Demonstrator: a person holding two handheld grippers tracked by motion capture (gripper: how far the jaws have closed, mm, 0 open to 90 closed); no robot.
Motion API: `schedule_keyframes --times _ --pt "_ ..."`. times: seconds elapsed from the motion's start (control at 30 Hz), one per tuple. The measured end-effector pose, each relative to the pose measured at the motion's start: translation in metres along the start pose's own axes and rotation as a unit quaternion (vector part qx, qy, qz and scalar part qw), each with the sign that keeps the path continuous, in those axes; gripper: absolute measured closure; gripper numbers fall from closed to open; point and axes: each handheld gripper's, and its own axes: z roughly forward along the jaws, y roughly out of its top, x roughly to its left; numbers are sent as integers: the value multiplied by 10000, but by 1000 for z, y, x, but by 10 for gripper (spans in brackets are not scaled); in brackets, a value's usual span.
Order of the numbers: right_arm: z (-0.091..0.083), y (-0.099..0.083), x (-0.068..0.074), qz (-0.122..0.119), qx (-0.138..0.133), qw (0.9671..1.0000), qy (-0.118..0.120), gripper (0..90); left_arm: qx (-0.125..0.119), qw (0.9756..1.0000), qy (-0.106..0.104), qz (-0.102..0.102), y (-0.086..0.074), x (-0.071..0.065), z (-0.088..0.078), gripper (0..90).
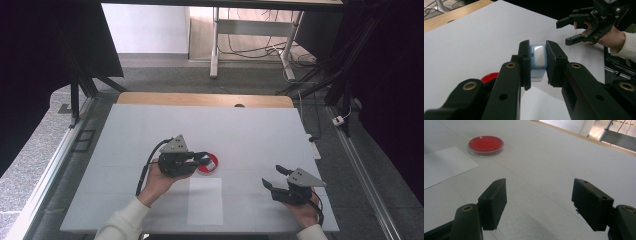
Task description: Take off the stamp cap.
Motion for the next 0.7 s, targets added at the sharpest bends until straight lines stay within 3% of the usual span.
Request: schedule_keyframes --times 0.6,0.7 --pt "7 5 8 244 -8 9997 -96 281 37 10000 2 -59 -2 7 3 744" --pt "9 6 11 192 8 9998 -74 281 50 10000 56 -44 -2 6 3 744"
